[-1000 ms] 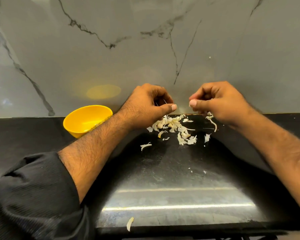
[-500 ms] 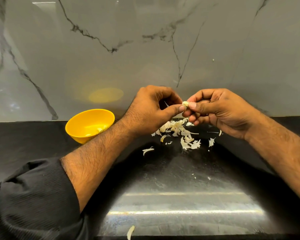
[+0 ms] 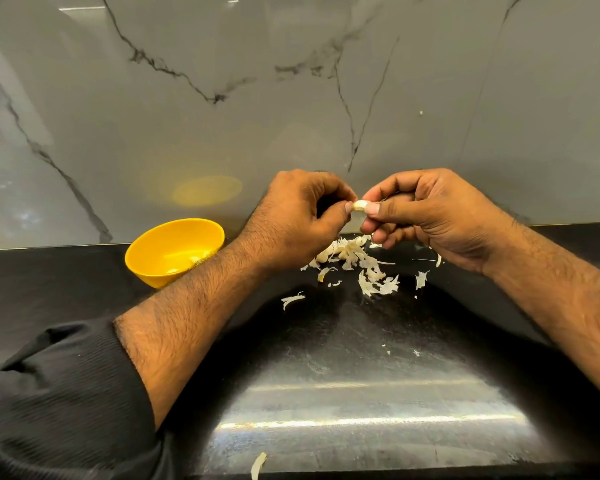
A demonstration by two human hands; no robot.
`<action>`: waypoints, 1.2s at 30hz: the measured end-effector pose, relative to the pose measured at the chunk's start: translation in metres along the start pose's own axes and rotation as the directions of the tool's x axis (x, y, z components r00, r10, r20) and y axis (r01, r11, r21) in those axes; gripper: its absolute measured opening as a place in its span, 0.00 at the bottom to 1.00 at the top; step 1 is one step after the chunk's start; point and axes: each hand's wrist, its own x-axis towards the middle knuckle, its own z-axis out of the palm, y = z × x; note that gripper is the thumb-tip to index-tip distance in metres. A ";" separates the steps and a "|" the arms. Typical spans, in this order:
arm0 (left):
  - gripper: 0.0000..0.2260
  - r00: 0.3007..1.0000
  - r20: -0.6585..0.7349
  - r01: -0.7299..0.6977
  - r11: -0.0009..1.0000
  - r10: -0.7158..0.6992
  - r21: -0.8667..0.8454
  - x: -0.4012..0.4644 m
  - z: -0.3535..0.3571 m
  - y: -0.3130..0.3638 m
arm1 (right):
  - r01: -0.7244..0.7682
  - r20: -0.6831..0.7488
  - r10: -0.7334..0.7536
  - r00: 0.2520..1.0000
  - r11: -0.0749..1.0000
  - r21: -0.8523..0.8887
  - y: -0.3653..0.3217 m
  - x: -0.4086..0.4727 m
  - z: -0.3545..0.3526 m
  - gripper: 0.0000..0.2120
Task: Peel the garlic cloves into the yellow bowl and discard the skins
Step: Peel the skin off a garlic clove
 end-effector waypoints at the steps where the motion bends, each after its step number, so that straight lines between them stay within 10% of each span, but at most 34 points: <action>1: 0.06 1.000 -0.003 0.011 1.000 -0.011 -0.012 0.000 0.000 0.000 | 0.002 -0.004 -0.002 1.000 1.000 0.006 0.000 0.000 0.000 0.14; 36: 0.05 0.997 0.001 0.073 0.954 -0.076 -0.291 -0.001 0.002 -0.006 | 0.072 -0.062 -0.080 0.995 0.990 -0.119 0.005 -0.001 0.007 0.09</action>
